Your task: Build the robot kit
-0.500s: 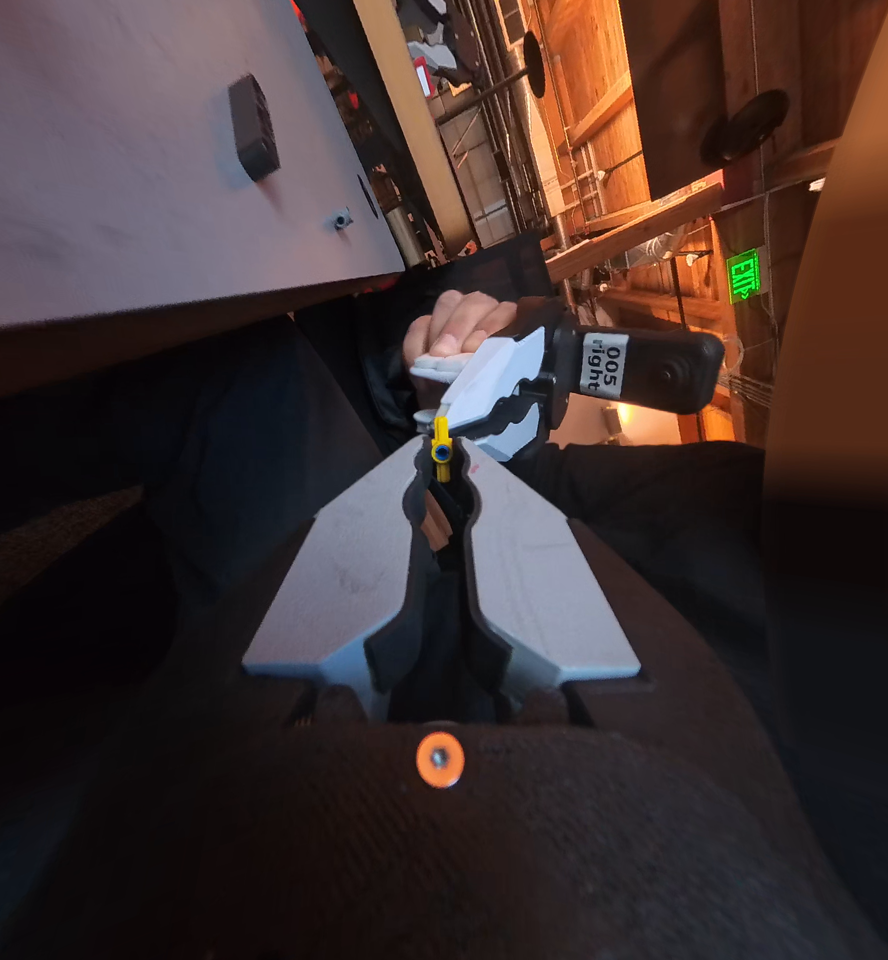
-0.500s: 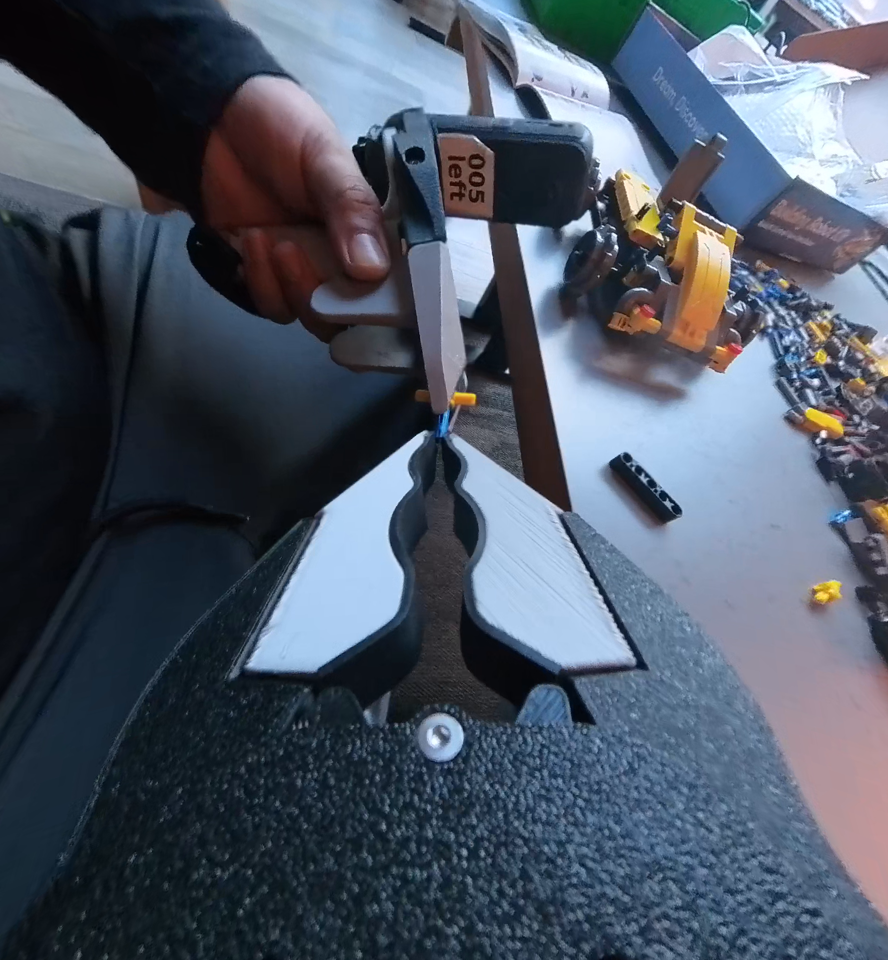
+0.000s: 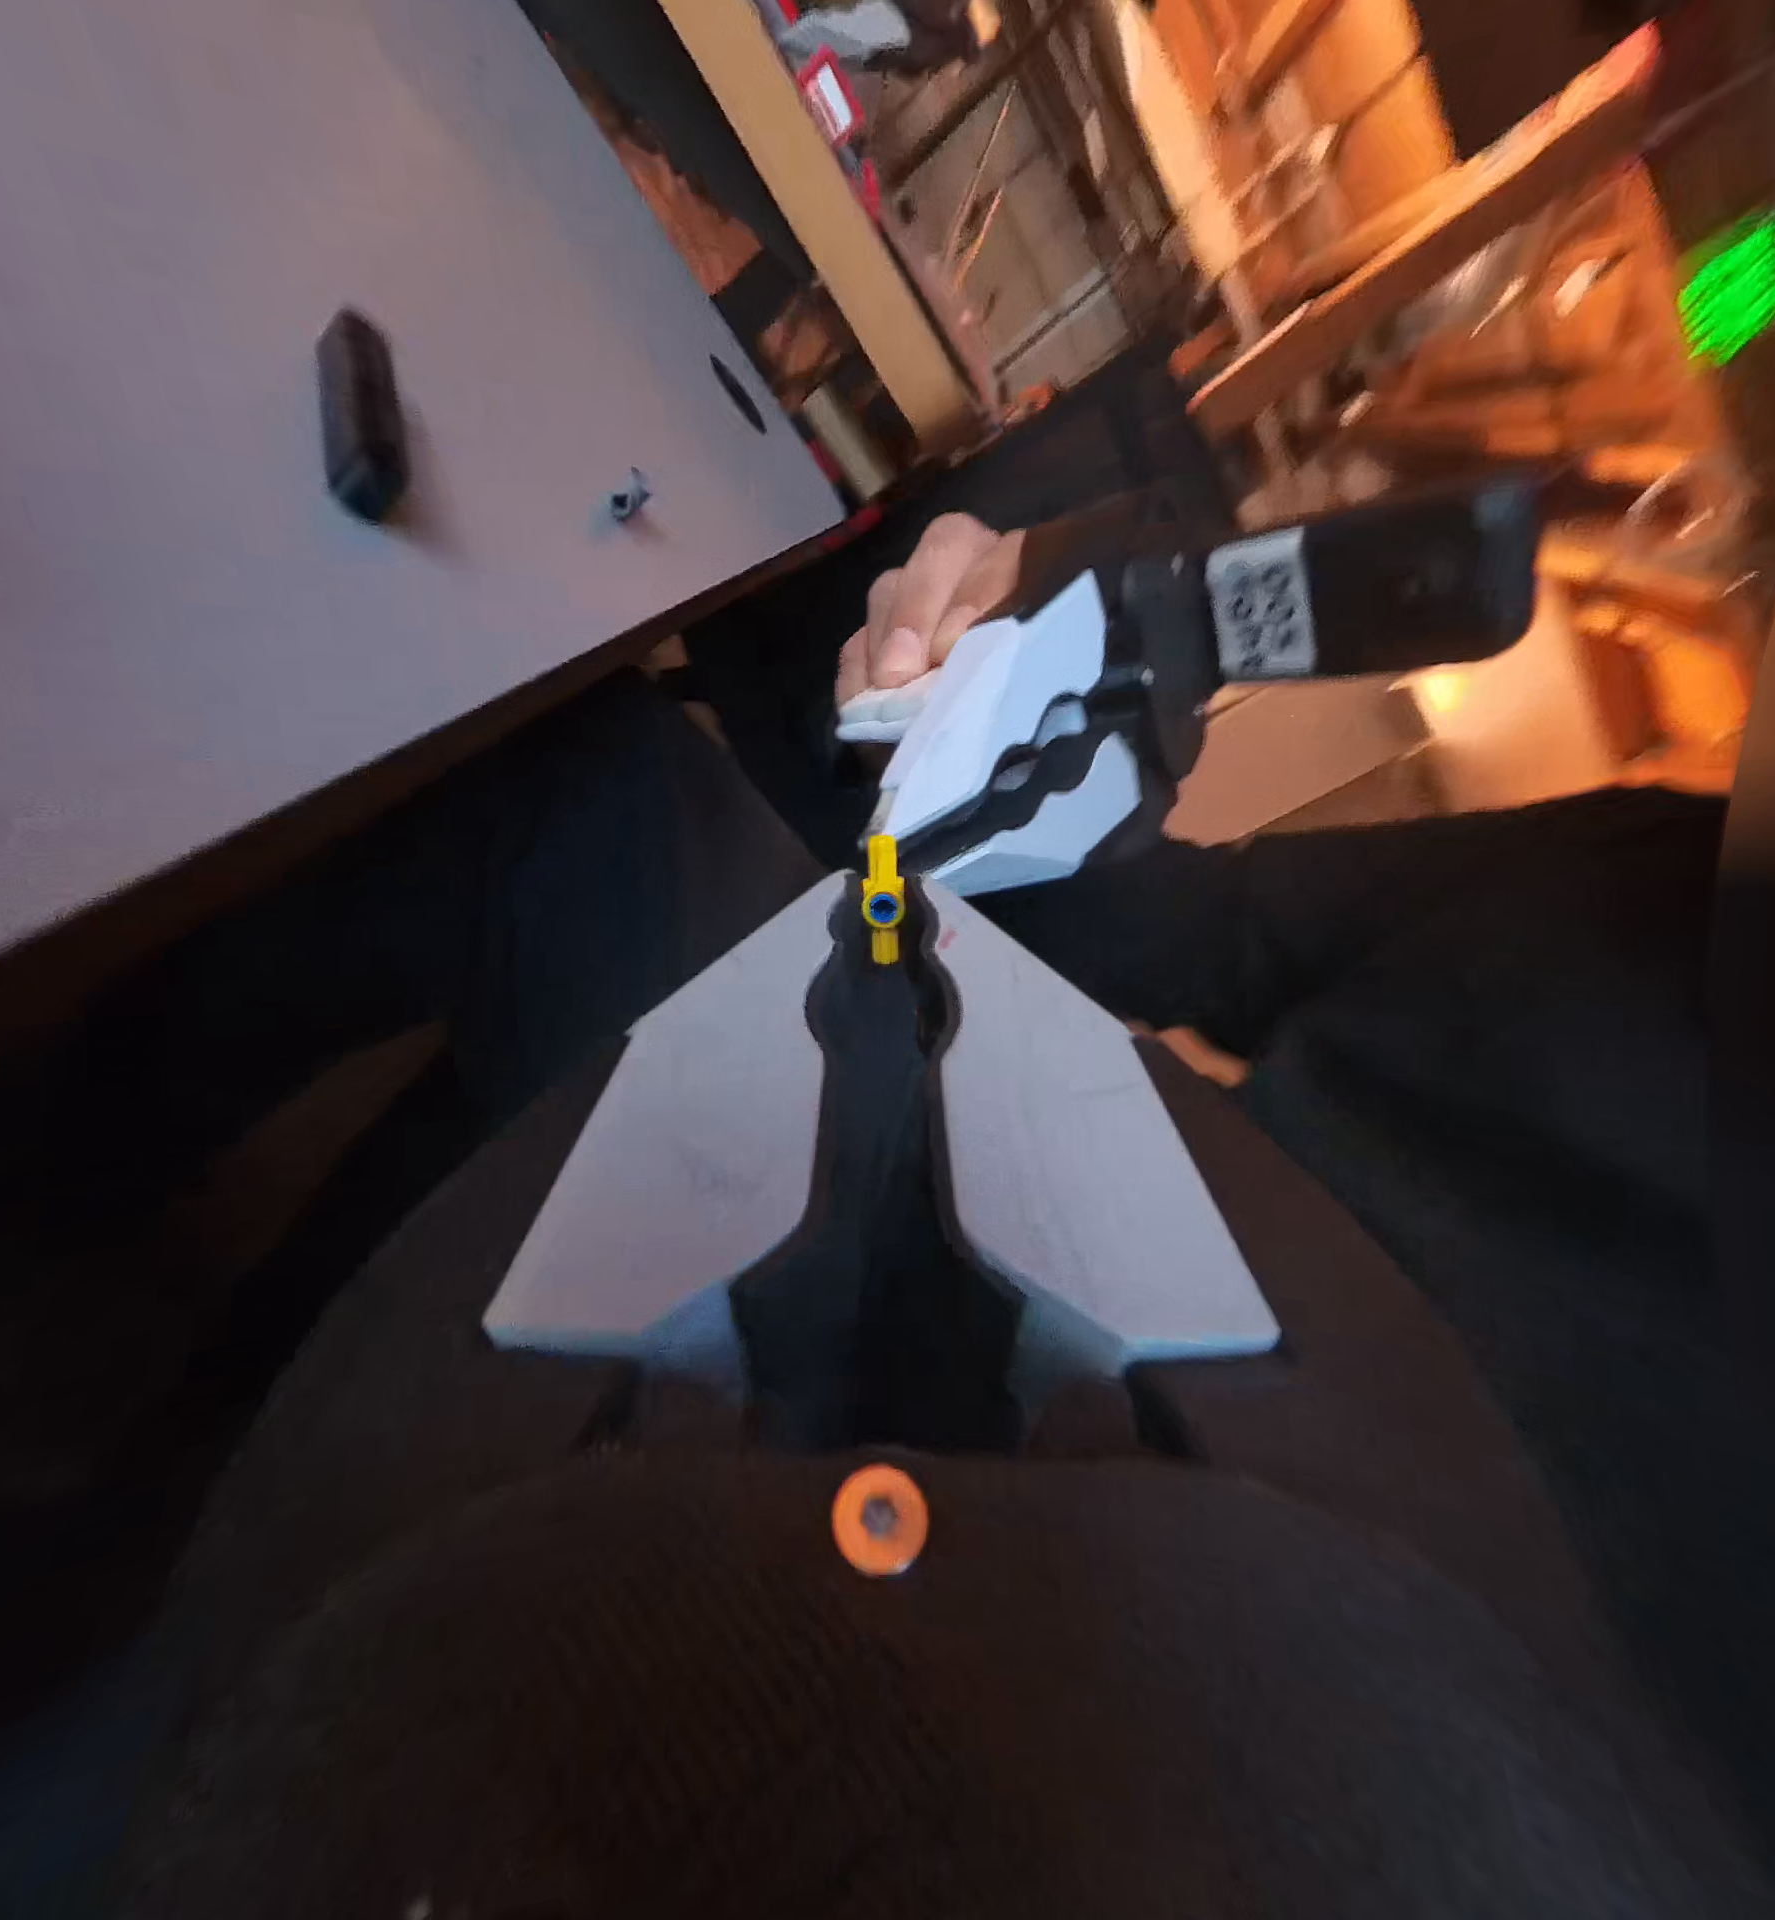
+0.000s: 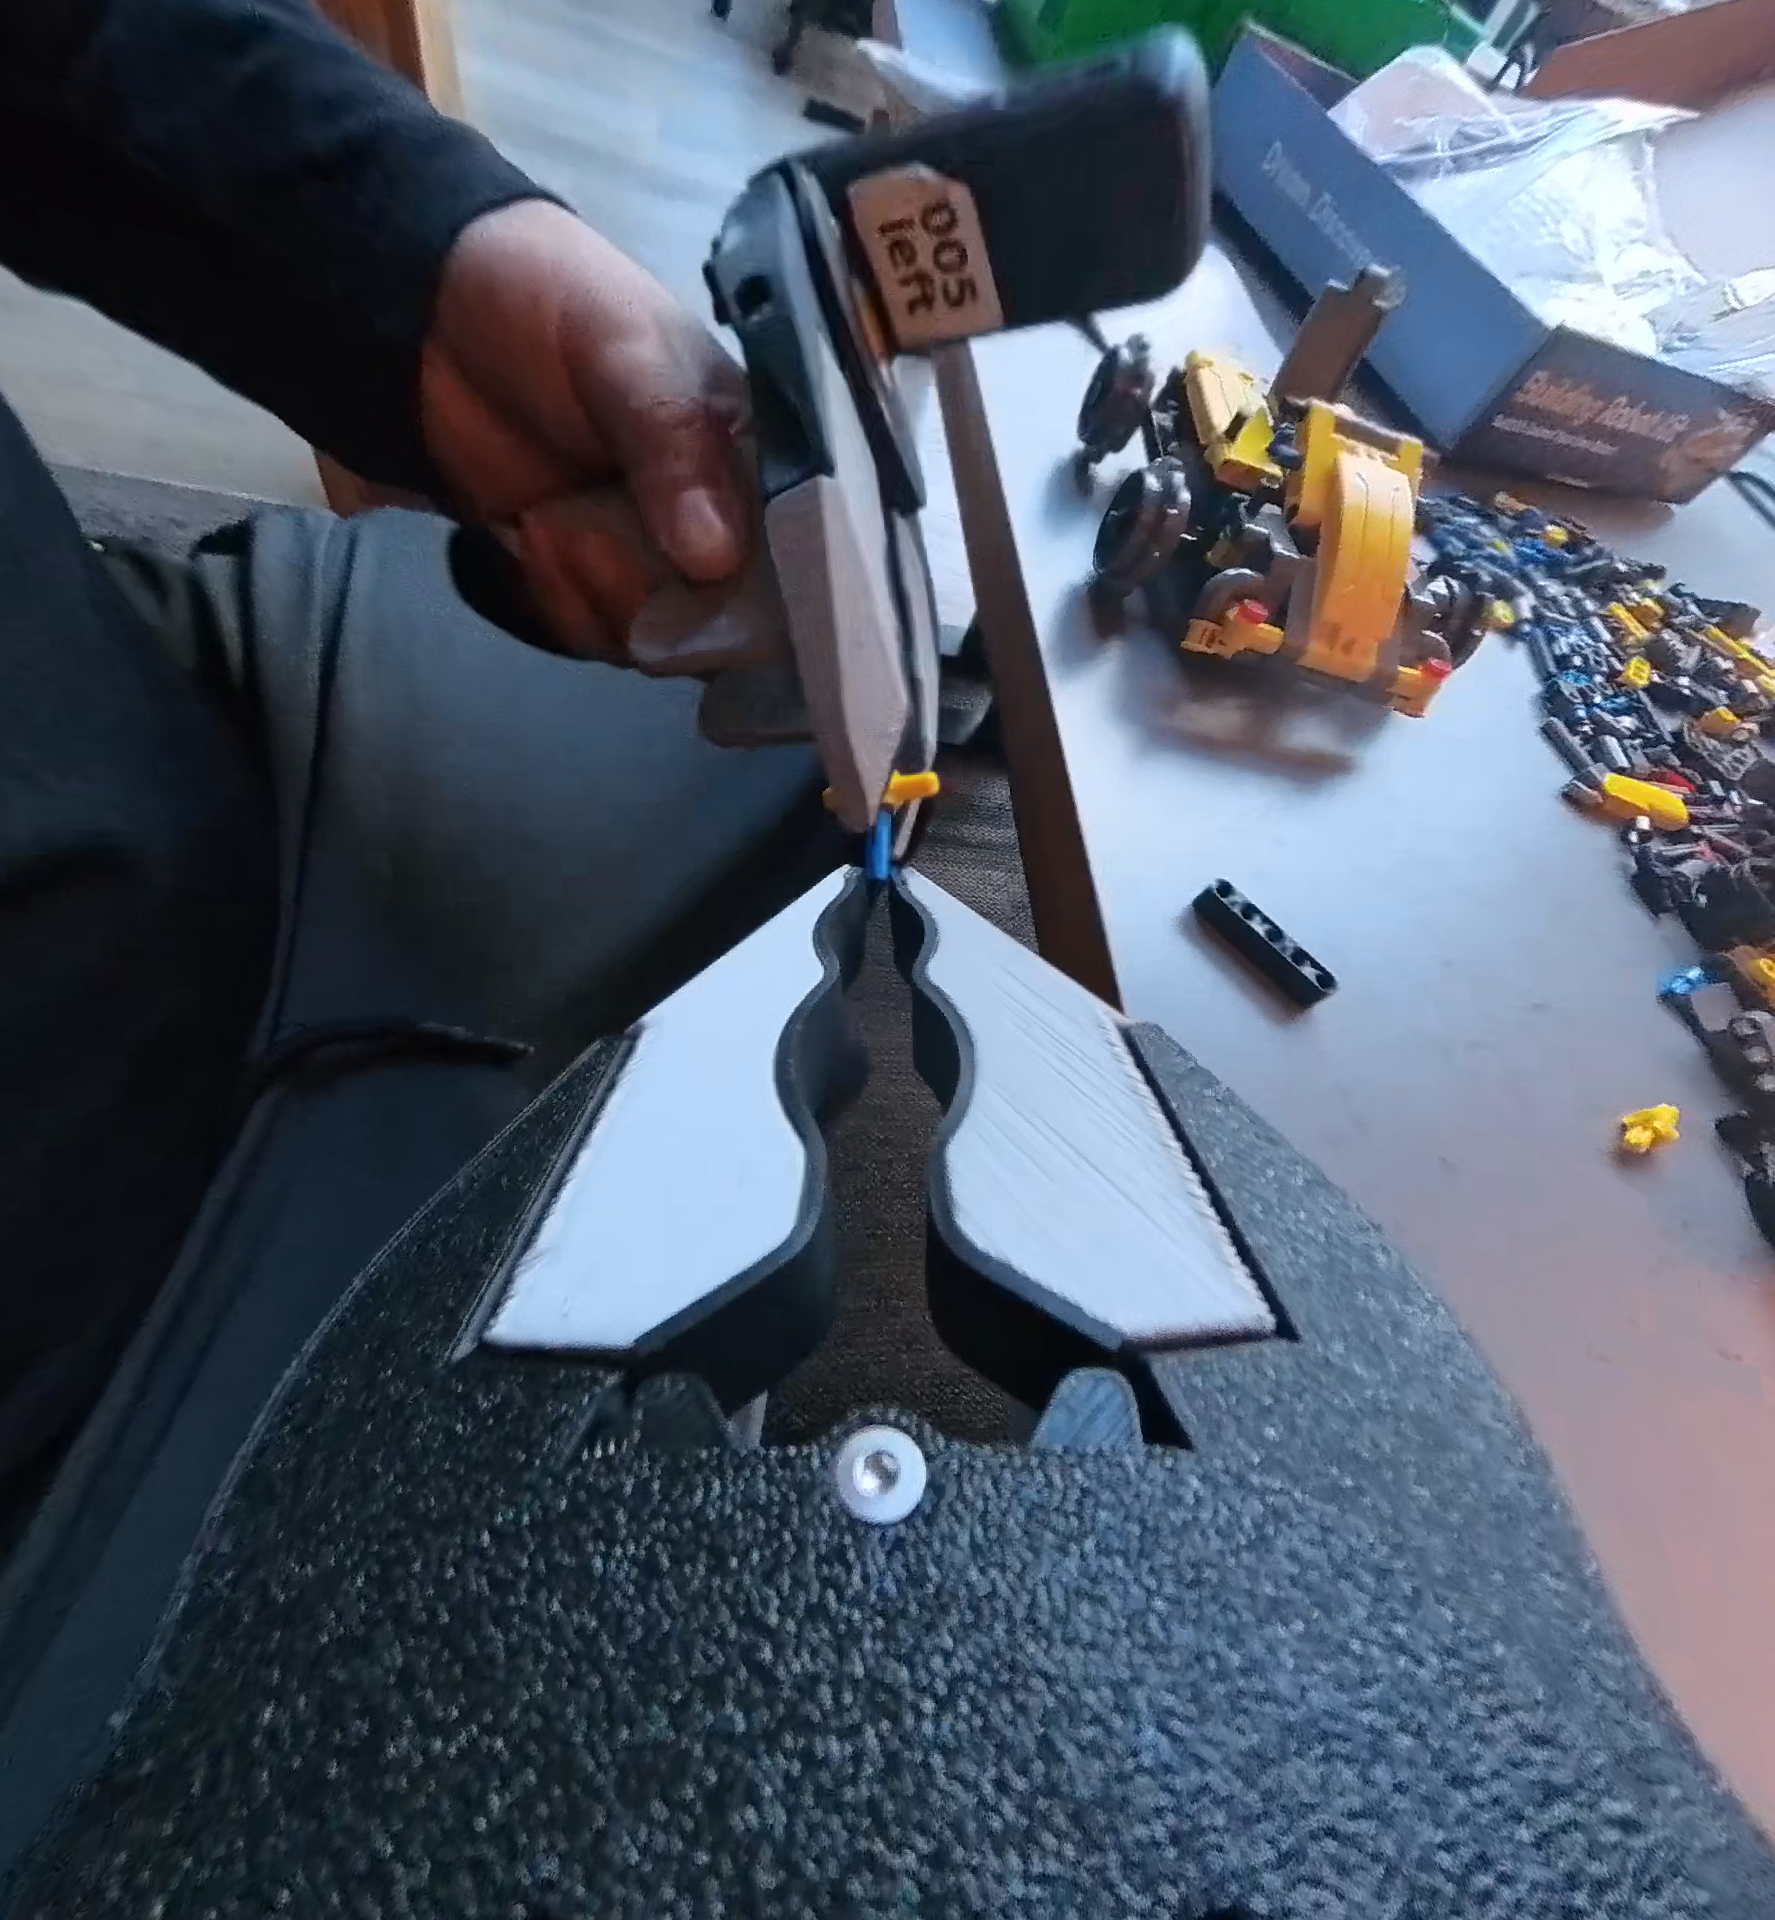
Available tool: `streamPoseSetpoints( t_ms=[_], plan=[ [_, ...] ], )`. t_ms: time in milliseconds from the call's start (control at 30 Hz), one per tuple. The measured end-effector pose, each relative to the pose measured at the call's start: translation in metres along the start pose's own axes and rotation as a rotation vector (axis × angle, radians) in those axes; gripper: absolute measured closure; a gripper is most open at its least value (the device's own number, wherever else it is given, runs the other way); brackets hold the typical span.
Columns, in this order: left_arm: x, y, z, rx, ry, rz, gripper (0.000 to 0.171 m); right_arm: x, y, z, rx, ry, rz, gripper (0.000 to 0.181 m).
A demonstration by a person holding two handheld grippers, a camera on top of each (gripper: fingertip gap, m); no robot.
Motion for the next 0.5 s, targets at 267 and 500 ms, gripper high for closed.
streamPoseSetpoints(
  t_ms=[267, 500],
  plan=[
    [0.007, -0.019, 0.031, 0.249, -0.626, -0.395, 0.167, 0.008, 0.021, 0.005, 0.129, -0.173, 0.103, 0.177],
    [0.012, -0.021, 0.048, 0.273, -0.802, -0.474, 0.167, 0.005, 0.017, -0.002, 0.189, -0.156, 0.052, 0.173]
  ],
)
Point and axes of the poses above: each gripper's, where its closed fingertips meet, y back along the fingers, x out of its top, z = x × y across the jaws, the point moved 9 cm from there along y, back along the fingers, and after that the axes turned 15 degrees about -y, right-handed, at the moved point
